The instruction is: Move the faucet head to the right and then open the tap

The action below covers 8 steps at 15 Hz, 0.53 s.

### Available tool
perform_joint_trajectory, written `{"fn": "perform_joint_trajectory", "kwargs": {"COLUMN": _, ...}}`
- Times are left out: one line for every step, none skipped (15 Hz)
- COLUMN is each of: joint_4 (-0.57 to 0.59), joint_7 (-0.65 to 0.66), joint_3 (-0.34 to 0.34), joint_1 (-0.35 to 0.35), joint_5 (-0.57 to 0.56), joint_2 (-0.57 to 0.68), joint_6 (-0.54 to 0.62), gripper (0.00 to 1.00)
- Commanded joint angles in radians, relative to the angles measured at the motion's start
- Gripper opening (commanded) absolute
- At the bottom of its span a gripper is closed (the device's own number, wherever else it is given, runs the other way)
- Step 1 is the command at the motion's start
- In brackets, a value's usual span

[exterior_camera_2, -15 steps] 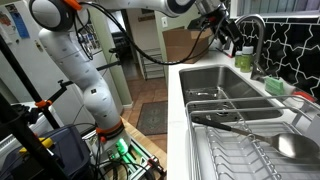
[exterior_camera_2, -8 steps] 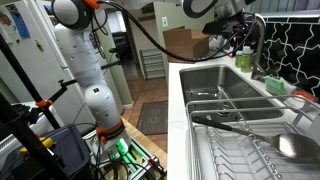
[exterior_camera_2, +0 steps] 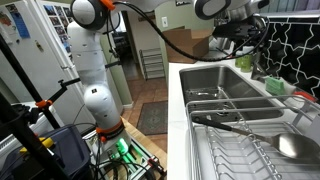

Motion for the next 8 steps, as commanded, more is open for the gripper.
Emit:
{"fn": "perform_joint_trajectory", "kwargs": {"joint_4": 0.006, "joint_7": 0.009, "joint_3": 0.078, "joint_1": -0.074, "joint_5": -0.014, "joint_2": -0.003, "joint_6": -0.001, "gripper": 1.00}}
{"fn": "perform_joint_trajectory", "kwargs": {"joint_4": 0.007, "joint_7": 0.009, "joint_3": 0.078, "joint_1": -0.074, "joint_5": -0.014, "joint_2": -0.002, "joint_6": -0.001, "gripper": 1.00}}
{"fn": "perform_joint_trajectory", "kwargs": {"joint_4": 0.041, "joint_7": 0.037, "joint_3": 0.084, "joint_1": -0.086, "joint_5": 0.001, "joint_2": 0.036, "joint_6": -0.004, "gripper": 1.00}}
{"fn": "perform_joint_trajectory", "kwargs": {"joint_4": 0.074, "joint_7": 0.055, "joint_3": 0.096, "joint_1": -0.103, "joint_5": 0.004, "joint_2": 0.068, "joint_6": -0.027, "gripper": 1.00}}
{"fn": "perform_joint_trajectory", "kwargs": {"joint_4": 0.108, "joint_7": 0.051, "joint_3": 0.113, "joint_1": -0.123, "joint_5": 0.017, "joint_2": 0.104, "joint_6": -0.044, "gripper": 1.00}}
{"fn": "perform_joint_trajectory", "kwargs": {"joint_4": 0.136, "joint_7": 0.045, "joint_3": 0.131, "joint_1": -0.141, "joint_5": 0.028, "joint_2": 0.134, "joint_6": -0.054, "gripper": 1.00}}
{"fn": "perform_joint_trajectory", "kwargs": {"joint_4": 0.162, "joint_7": 0.035, "joint_3": 0.150, "joint_1": -0.161, "joint_5": 0.043, "joint_2": 0.162, "joint_6": -0.061, "gripper": 1.00}}
{"fn": "perform_joint_trajectory", "kwargs": {"joint_4": 0.194, "joint_7": 0.009, "joint_3": 0.173, "joint_1": -0.183, "joint_5": 0.053, "joint_2": 0.190, "joint_6": -0.092, "gripper": 1.00}}
